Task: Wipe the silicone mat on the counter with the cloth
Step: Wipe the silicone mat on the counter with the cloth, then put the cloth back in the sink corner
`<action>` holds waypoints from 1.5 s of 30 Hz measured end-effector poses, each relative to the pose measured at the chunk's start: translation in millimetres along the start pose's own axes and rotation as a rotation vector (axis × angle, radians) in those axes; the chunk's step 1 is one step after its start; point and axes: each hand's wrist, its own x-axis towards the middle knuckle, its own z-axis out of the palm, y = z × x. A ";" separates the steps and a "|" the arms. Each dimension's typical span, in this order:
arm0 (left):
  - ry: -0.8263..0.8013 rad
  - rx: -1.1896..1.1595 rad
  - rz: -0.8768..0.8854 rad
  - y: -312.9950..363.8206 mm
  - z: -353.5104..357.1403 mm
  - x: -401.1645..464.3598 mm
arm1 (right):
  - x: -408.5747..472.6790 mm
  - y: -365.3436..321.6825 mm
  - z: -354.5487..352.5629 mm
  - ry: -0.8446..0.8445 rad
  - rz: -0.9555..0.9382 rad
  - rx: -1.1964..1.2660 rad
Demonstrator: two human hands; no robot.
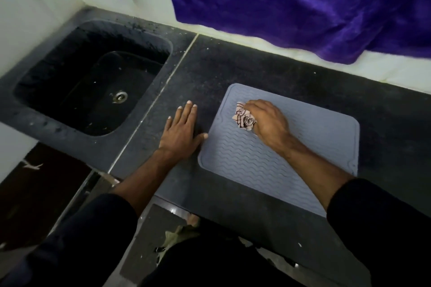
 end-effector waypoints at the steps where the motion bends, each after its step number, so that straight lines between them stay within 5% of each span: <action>1: 0.025 -0.004 -0.030 -8.2 -2.4 -3.5 | 7.9 -6.9 0.5 0.002 -0.022 -0.006; 27: 0.198 0.033 -0.274 -360.7 -147.0 56.8 | 272.1 -288.3 68.1 0.118 -0.256 0.036; 45: 0.258 0.027 -0.295 -481.0 -212.3 203.3 | 525.1 -388.3 120.5 0.057 -0.112 0.077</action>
